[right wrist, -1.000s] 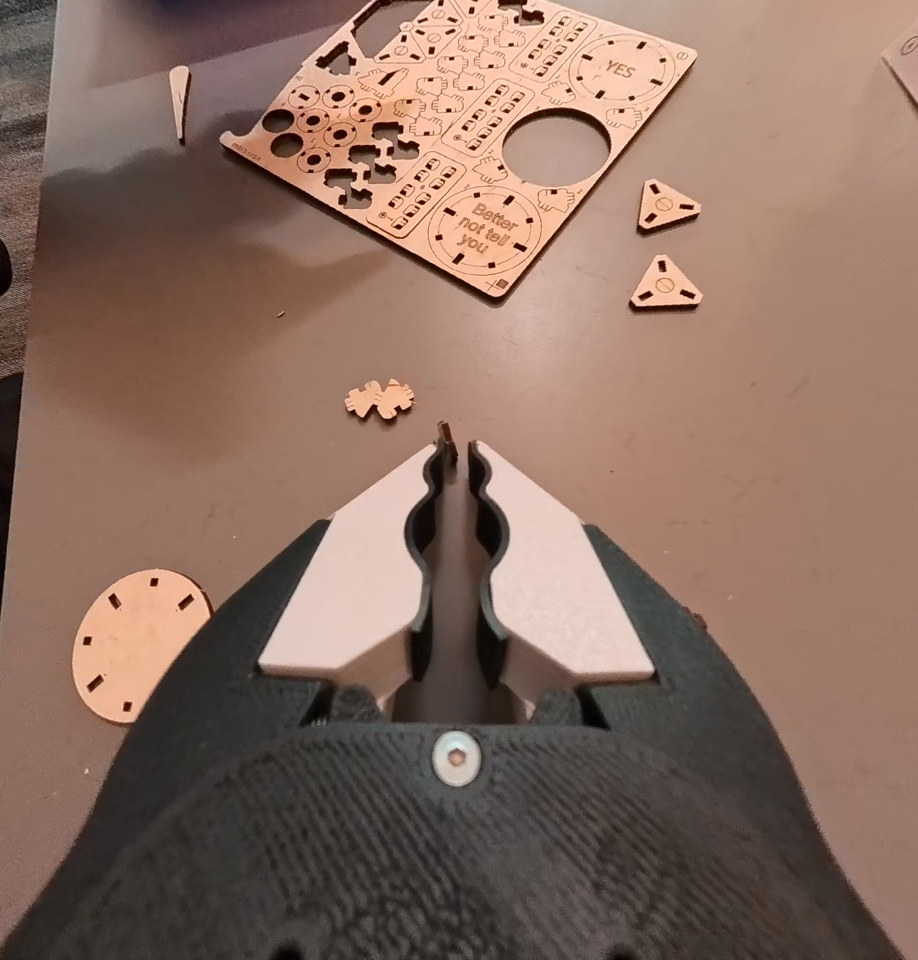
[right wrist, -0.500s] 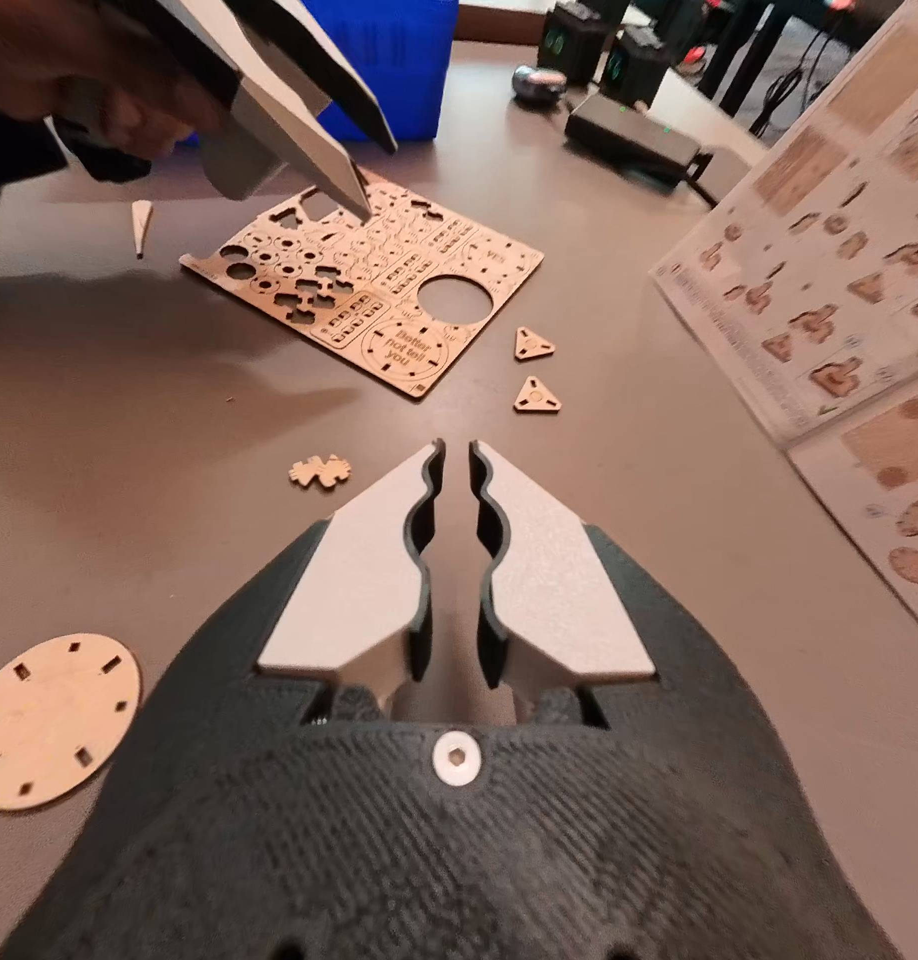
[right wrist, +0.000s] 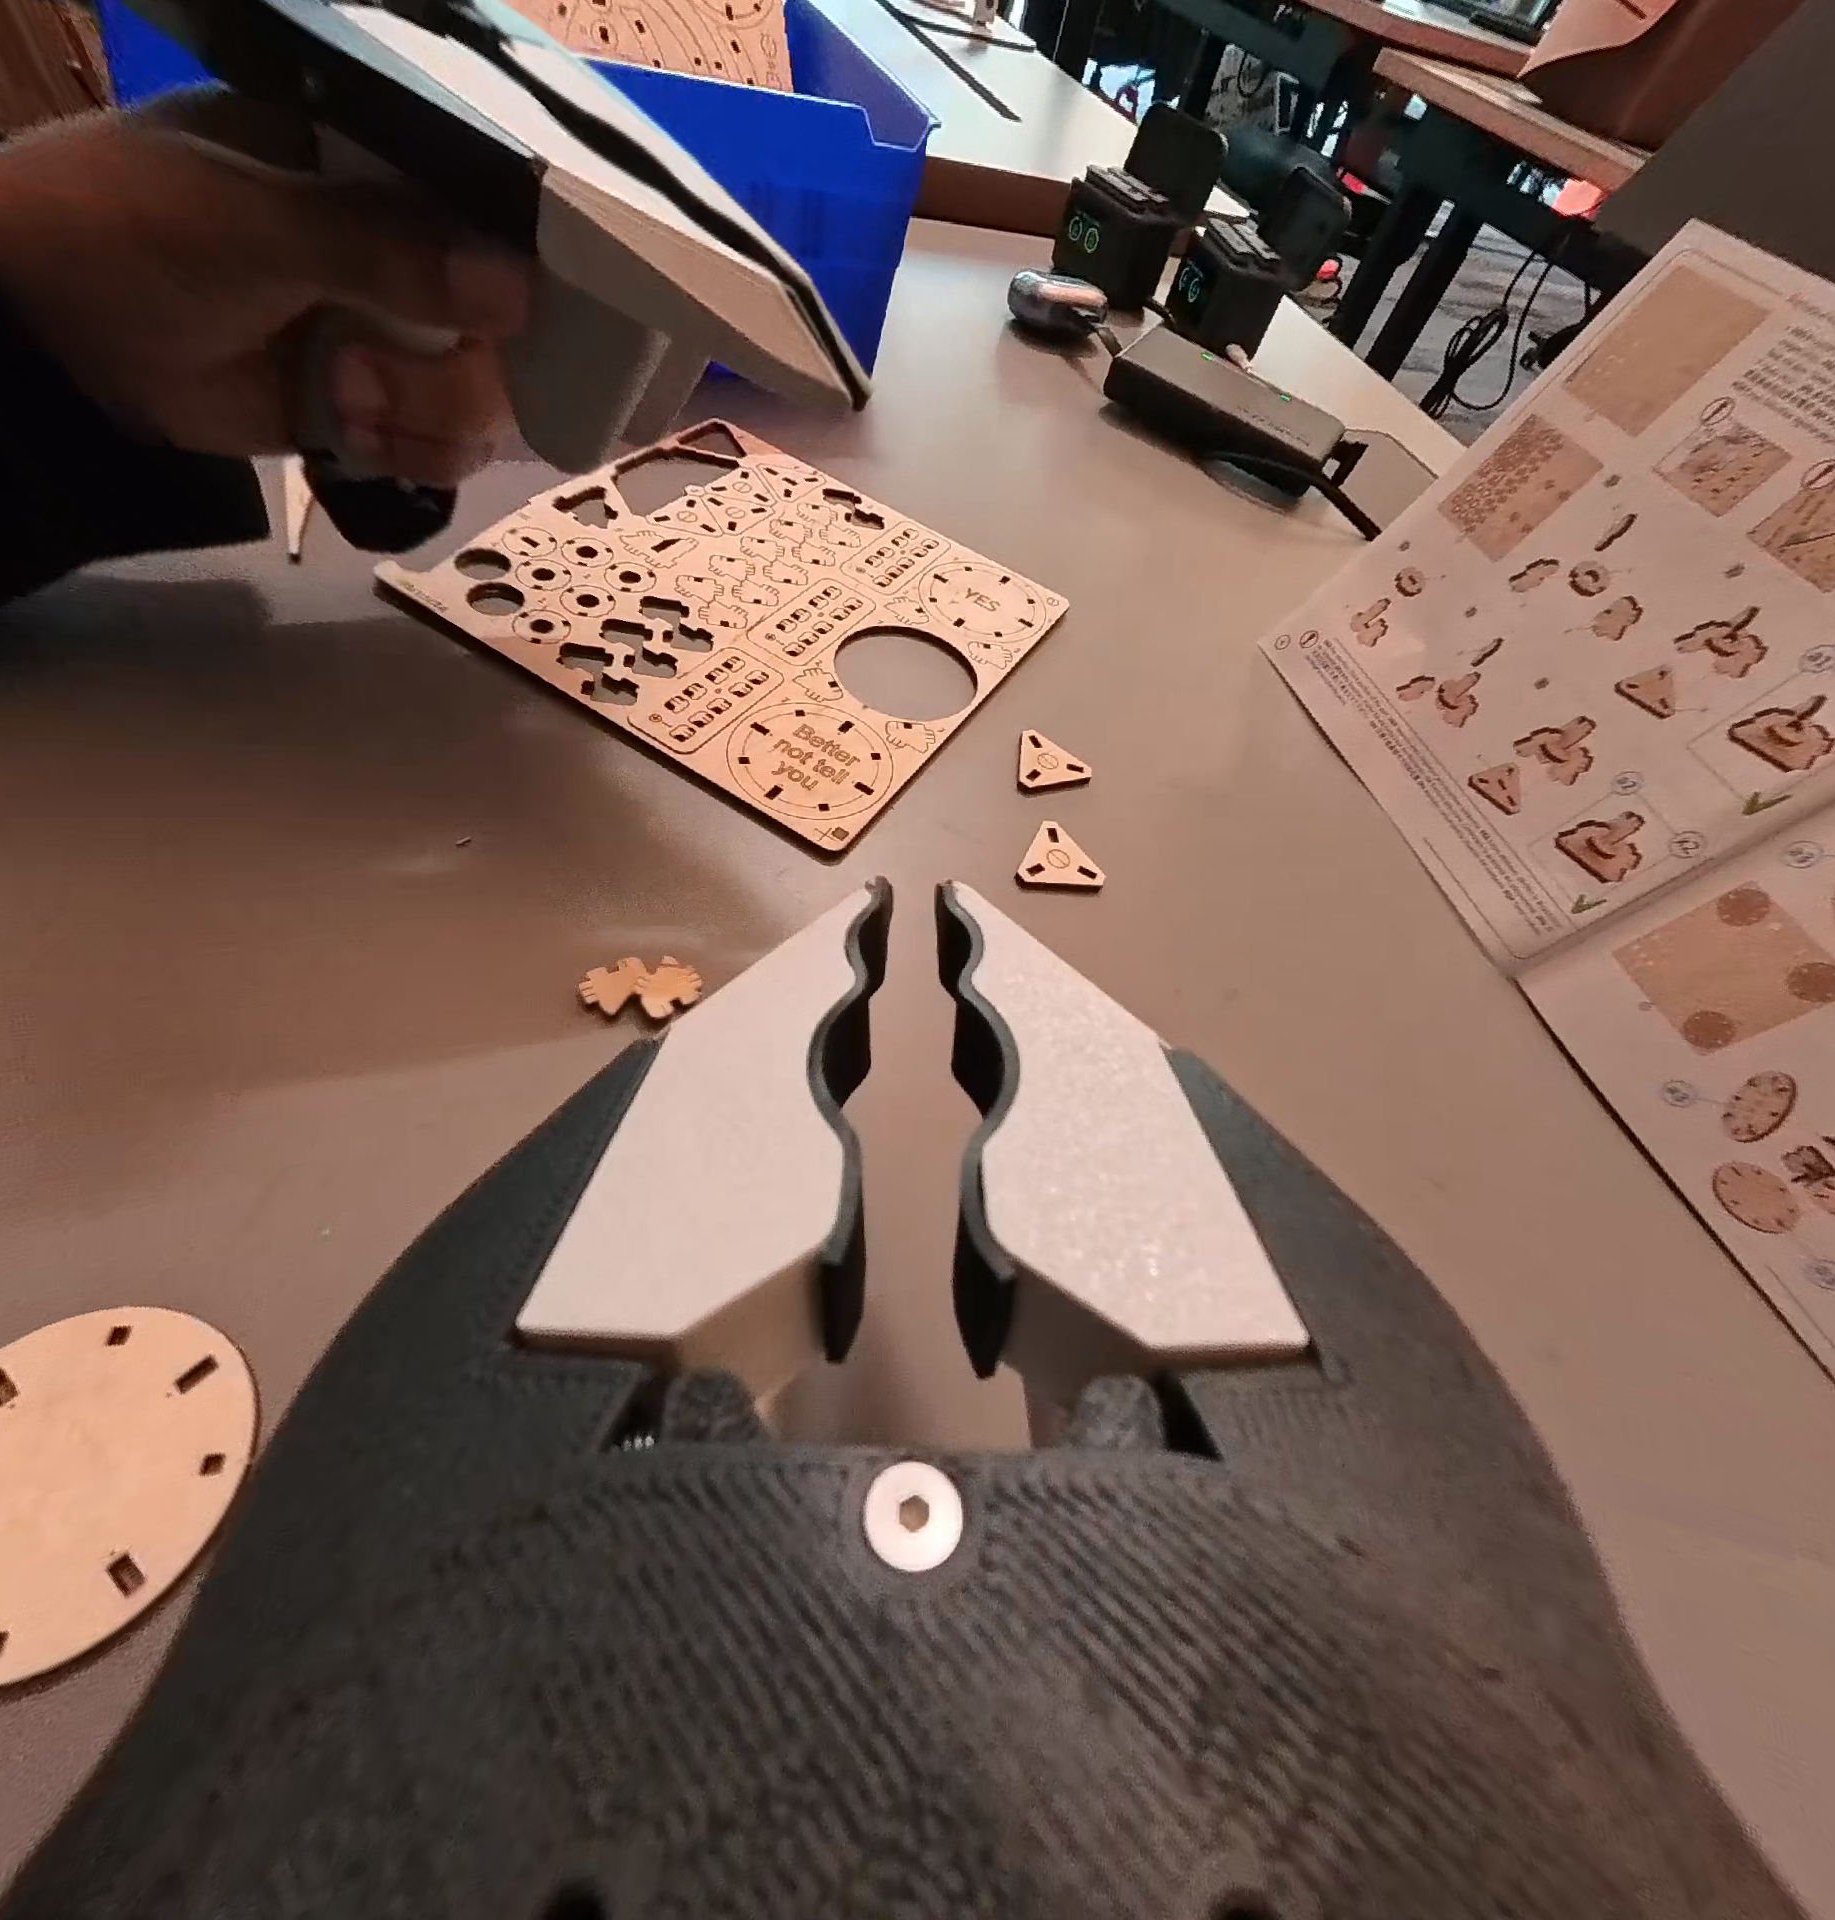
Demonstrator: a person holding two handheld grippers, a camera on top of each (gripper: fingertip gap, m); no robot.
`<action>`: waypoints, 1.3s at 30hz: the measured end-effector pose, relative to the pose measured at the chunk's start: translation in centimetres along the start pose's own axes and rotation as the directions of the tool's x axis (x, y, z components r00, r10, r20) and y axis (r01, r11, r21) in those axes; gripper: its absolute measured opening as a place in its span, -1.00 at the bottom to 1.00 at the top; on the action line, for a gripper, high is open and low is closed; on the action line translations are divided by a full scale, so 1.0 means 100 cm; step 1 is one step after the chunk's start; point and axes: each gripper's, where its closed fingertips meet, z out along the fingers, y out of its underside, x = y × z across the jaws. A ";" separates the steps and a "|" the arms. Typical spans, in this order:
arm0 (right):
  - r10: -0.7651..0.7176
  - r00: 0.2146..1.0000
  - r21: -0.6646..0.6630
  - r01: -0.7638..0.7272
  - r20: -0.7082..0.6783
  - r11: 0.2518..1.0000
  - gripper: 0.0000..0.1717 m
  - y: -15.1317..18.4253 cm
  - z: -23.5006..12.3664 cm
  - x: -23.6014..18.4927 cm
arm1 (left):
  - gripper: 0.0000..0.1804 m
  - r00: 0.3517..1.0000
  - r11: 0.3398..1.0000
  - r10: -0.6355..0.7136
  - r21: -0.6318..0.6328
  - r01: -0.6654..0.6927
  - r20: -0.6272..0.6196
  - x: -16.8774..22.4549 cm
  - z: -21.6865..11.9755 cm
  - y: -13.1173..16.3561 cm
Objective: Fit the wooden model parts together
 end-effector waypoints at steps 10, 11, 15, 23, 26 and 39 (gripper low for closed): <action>-0.024 0.999 0.054 0.026 -0.047 0.998 -0.93 -0.006 -0.001 0.008 | -0.96 0.989 0.995 -0.026 0.088 0.040 -0.149 0.030 0.023 -0.031; -0.019 0.999 0.071 0.022 -0.044 0.997 -0.93 -0.008 -0.001 0.007 | -0.96 0.987 0.996 -0.001 0.087 0.015 -0.158 0.033 0.028 -0.033; 0.017 1.000 0.104 -0.015 -0.023 0.994 -0.95 -0.012 -0.001 0.003 | -0.94 0.983 0.997 0.017 0.079 -0.003 -0.182 0.047 0.039 -0.036; -0.025 0.996 0.180 0.041 -0.089 0.983 -0.96 -0.018 -0.001 0.006 | -0.82 0.960 0.980 0.031 0.198 0.026 -0.277 0.073 0.030 -0.018; 0.004 0.996 0.210 0.016 -0.094 0.978 -0.96 -0.016 -0.001 0.010 | -0.82 0.966 0.970 -0.008 0.234 0.071 -0.258 0.065 0.023 -0.017; 0.060 0.991 0.304 -0.021 -0.120 0.952 -0.96 -0.041 -0.018 0.013 | -0.83 0.986 0.966 -0.017 0.251 0.060 -0.168 0.047 0.013 -0.009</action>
